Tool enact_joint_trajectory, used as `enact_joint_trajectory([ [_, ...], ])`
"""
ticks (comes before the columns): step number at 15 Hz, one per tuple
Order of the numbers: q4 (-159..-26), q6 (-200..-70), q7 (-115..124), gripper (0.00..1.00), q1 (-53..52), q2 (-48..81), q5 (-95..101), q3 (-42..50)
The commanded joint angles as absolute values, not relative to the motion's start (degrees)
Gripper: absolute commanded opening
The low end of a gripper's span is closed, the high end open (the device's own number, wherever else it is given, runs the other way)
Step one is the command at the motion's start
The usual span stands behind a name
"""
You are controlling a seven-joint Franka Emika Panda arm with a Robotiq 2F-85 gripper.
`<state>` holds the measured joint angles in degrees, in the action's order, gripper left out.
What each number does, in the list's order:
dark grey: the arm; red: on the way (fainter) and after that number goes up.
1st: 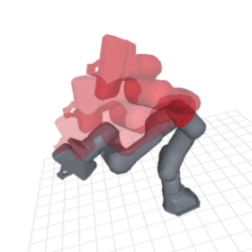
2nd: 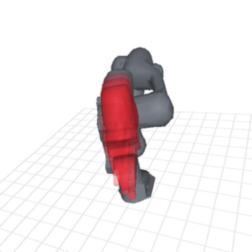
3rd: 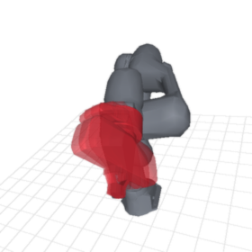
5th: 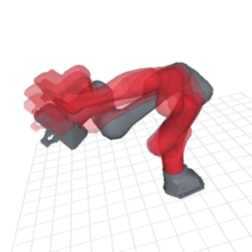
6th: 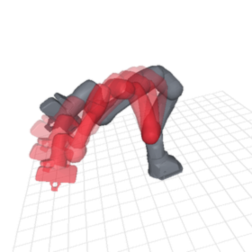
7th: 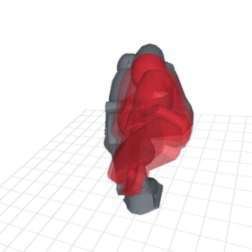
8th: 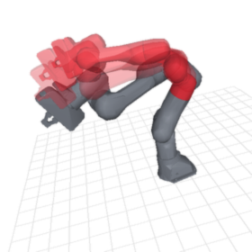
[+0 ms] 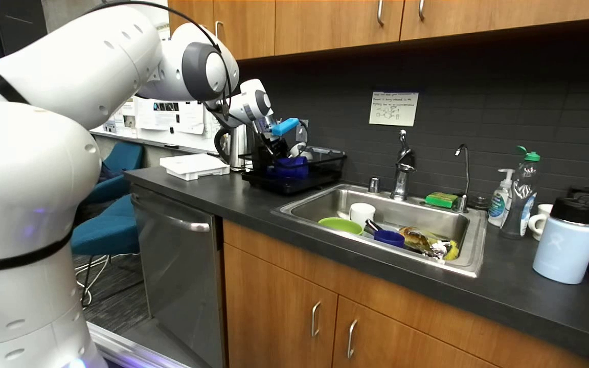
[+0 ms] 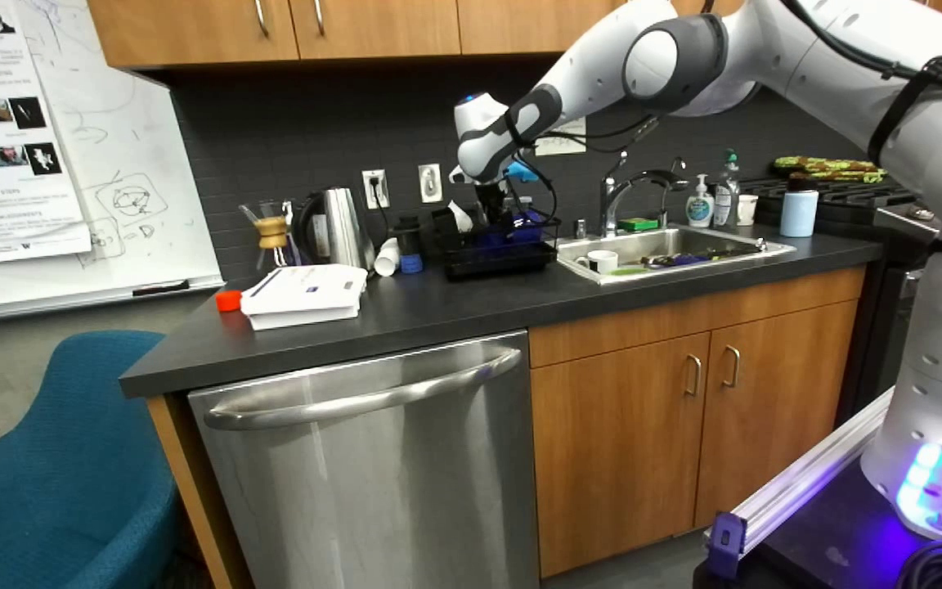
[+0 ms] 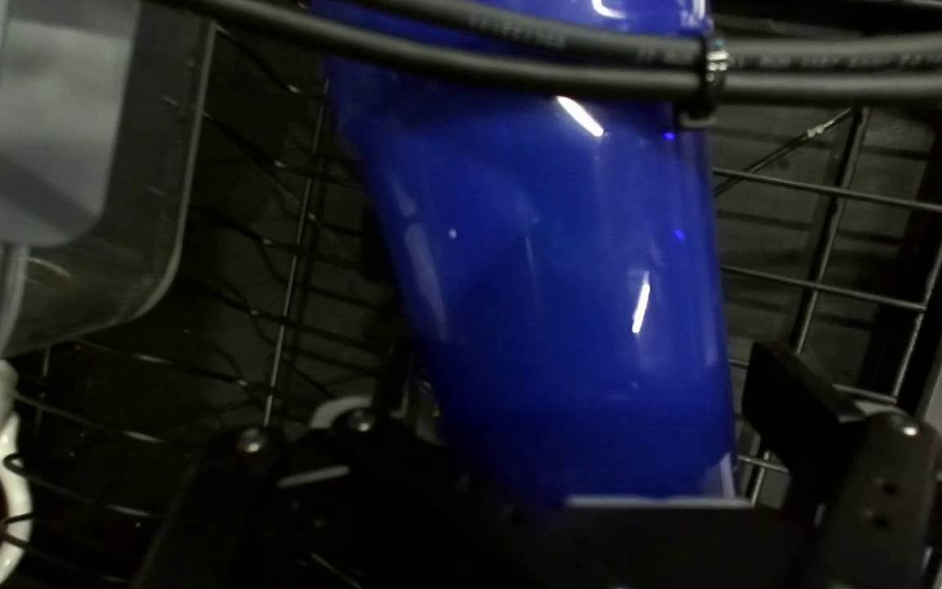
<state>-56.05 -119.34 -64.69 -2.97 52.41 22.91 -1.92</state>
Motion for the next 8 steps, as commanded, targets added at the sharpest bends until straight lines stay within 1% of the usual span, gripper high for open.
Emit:
enact_joint_trajectory([
  [1, -56.1, -121.2, -65.5, 1.00, -2.7, 52.8, 21.5, -1.3],
  [8, -58.2, -129.0, -73.5, 1.00, -0.1, 52.2, 21.0, -2.8],
])
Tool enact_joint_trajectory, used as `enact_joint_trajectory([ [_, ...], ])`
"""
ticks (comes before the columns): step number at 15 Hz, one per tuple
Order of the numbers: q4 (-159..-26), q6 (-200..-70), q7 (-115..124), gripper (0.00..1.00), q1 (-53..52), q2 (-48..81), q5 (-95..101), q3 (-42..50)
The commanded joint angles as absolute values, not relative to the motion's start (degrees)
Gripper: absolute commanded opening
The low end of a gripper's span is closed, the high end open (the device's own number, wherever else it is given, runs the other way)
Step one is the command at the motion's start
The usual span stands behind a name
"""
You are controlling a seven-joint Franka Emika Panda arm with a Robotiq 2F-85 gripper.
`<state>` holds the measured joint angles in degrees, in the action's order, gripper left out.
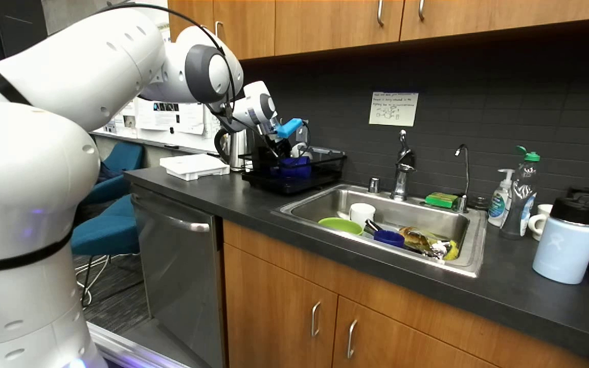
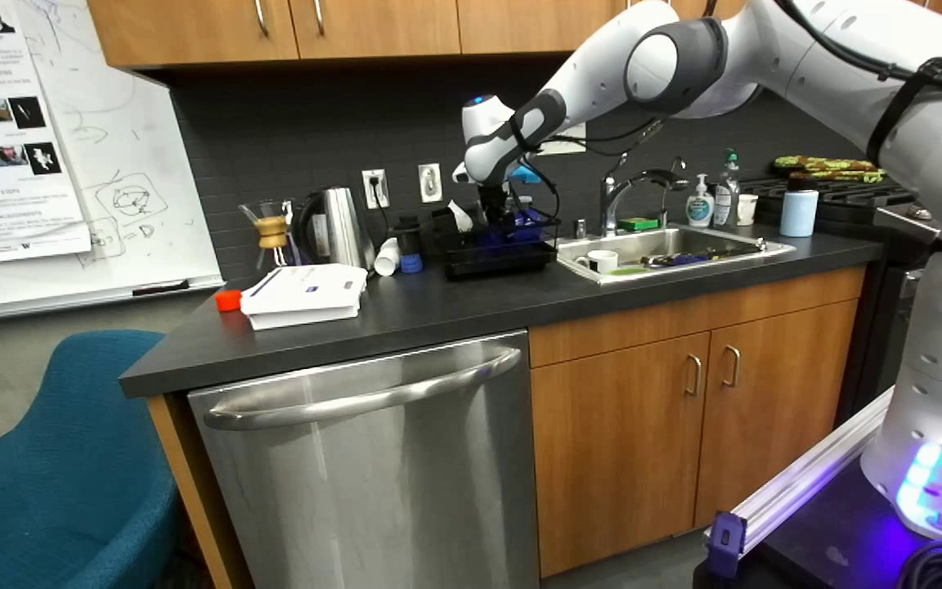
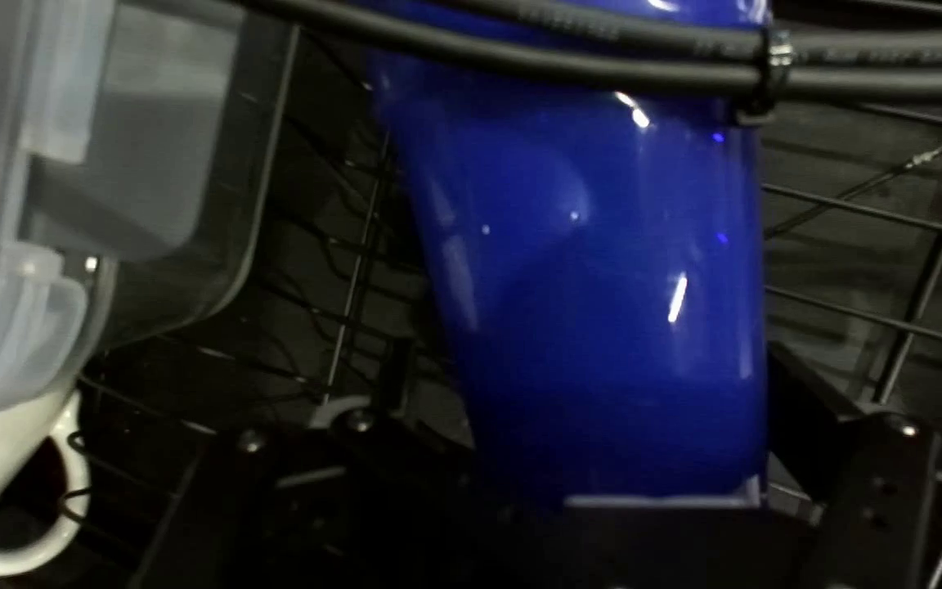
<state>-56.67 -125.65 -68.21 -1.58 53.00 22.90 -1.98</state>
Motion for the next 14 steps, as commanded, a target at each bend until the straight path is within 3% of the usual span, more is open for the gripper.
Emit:
enact_joint_trajectory([
  [1, -58.7, -129.9, -75.4, 1.00, 0.3, 52.0, 20.9, -3.0],
  [6, -59.8, -131.5, -82.3, 1.00, 1.2, 51.4, 18.1, -3.8],
  [8, -60.0, -131.5, -84.3, 0.74, 1.4, 51.2, 16.7, -4.2],
  [11, -60.2, -131.3, -86.0, 0.55, 1.3, 51.0, 15.3, -4.3],
  [14, -60.8, -131.6, -86.8, 0.55, 1.1, 50.7, 14.6, -4.1],
])
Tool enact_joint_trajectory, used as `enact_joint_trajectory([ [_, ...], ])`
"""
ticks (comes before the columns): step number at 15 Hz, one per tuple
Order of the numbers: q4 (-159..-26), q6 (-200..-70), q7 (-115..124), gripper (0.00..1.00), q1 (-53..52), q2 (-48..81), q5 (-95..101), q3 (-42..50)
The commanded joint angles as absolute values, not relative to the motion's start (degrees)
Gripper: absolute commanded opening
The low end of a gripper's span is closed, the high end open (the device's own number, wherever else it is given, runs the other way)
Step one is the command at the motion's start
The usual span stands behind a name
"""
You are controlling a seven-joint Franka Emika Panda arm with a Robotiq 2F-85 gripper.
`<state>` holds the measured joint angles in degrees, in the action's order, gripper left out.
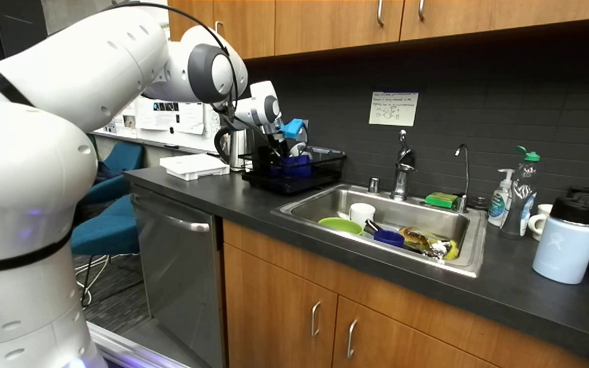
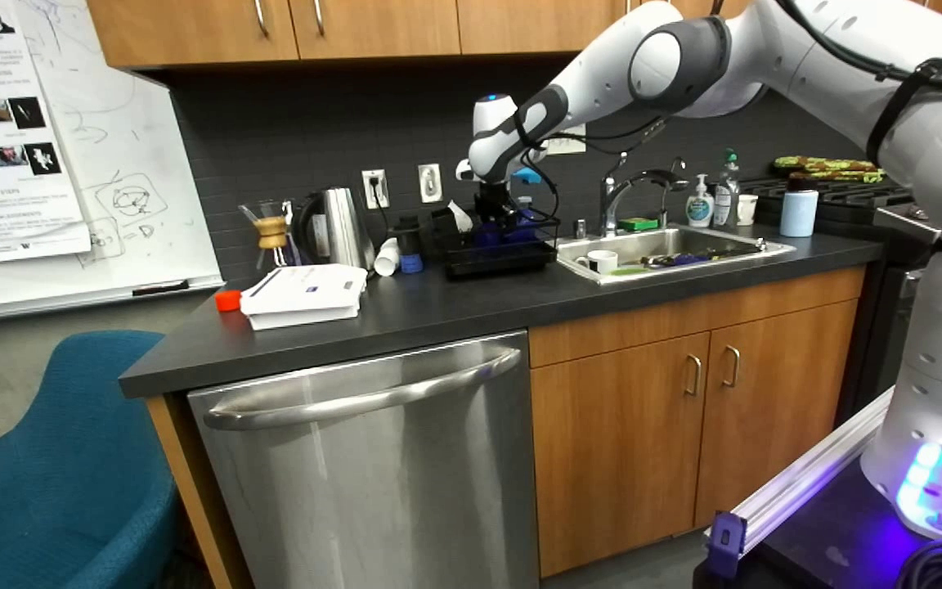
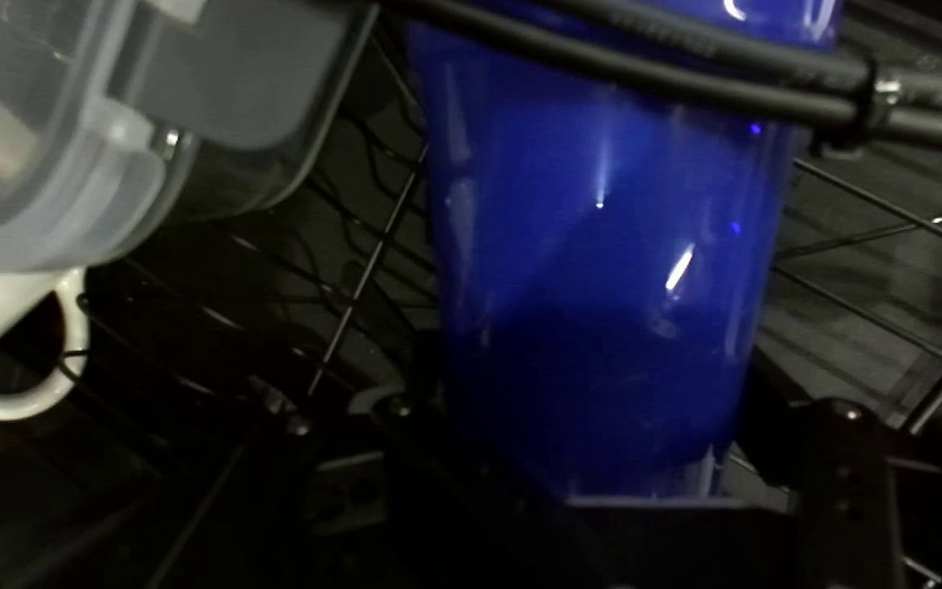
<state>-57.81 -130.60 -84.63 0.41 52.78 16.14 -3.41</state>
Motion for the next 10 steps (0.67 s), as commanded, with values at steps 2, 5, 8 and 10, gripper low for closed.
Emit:
enact_joint_trajectory([
  [2, -61.2, -132.2, -86.1, 0.55, 0.5, 50.5, 15.4, -3.2],
  [5, -63.2, -133.6, -84.2, 0.55, -0.1, 48.7, 15.9, -2.6],
  [8, -66.0, -135.2, -82.3, 0.55, -0.7, 46.2, 16.1, -2.4],
  [10, -67.8, -136.2, -81.1, 0.55, -1.2, 44.2, 16.5, -2.1],
])
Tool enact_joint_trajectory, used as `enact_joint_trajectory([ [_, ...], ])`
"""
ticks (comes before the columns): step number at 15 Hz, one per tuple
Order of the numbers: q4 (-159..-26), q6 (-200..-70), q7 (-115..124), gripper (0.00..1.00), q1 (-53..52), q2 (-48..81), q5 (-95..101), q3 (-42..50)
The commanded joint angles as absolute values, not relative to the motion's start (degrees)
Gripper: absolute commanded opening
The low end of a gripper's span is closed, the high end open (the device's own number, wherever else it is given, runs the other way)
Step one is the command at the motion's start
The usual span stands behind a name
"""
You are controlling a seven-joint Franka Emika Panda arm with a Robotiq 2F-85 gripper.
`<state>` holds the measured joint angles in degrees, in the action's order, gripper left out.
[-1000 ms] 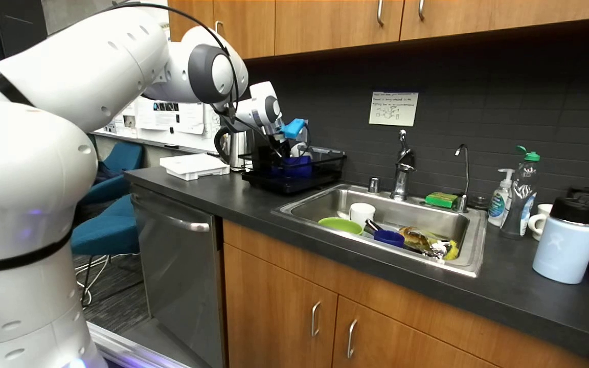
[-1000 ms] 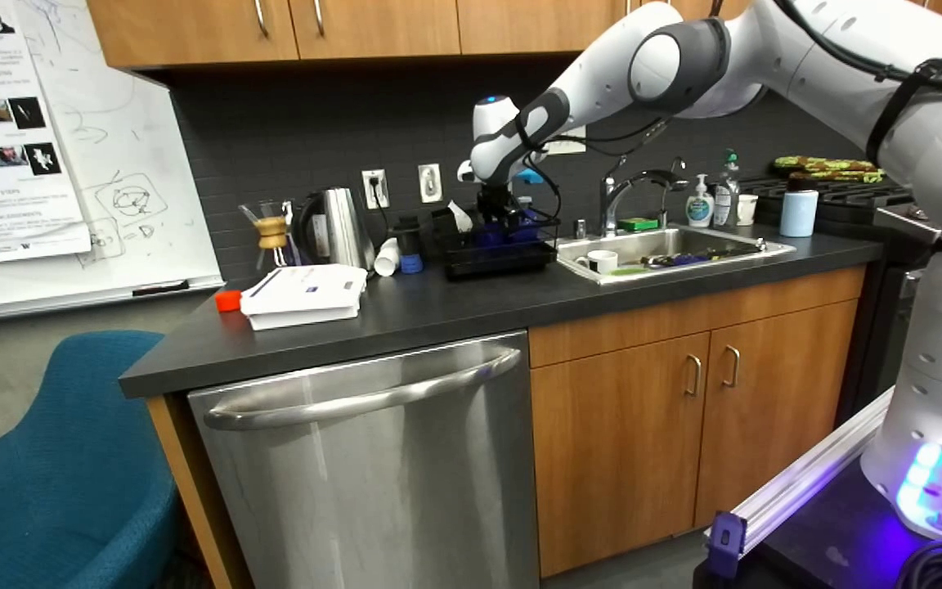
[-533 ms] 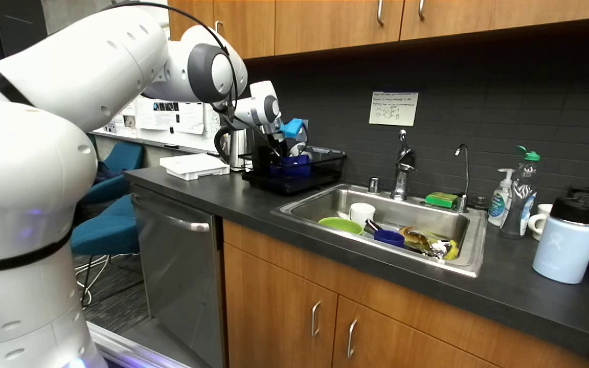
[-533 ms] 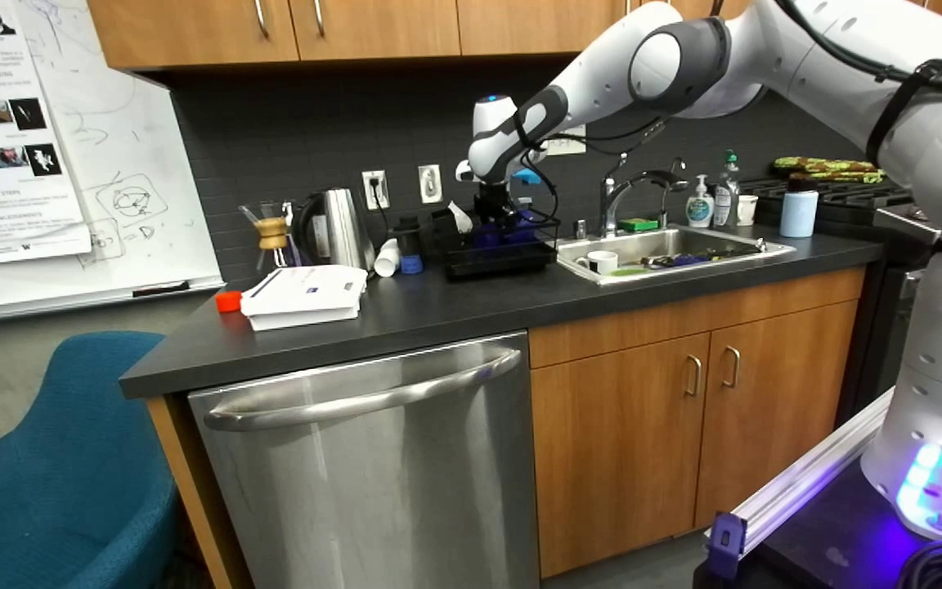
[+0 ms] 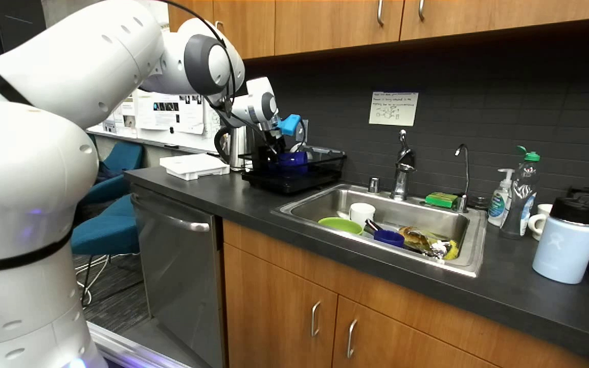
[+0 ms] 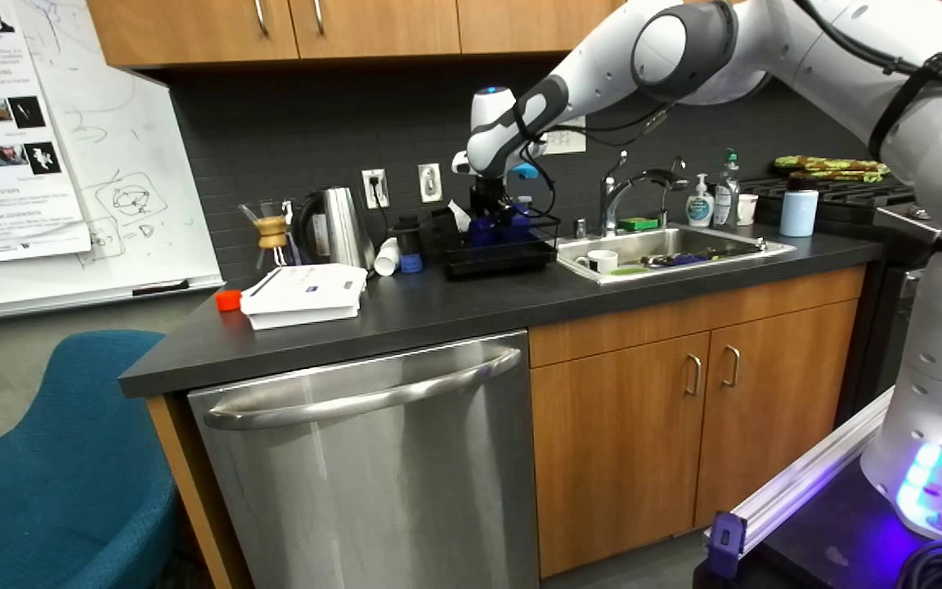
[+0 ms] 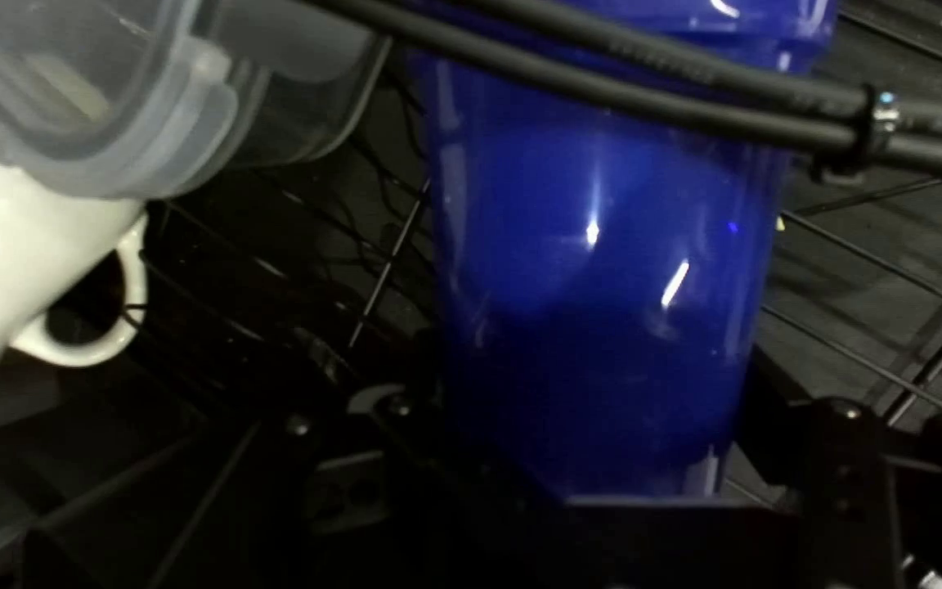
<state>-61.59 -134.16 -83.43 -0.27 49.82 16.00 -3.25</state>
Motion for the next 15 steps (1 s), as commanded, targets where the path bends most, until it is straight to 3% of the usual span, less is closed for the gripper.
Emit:
enact_joint_trajectory([
  [1, -68.6, -136.4, -80.3, 0.55, -1.4, 43.3, 16.6, -2.0],
  [9, -80.8, -138.6, -75.6, 0.55, -3.2, 31.6, 18.7, -1.9],
  [15, -95.3, -147.3, -64.9, 0.55, -8.7, 20.1, 27.1, -1.1],
])
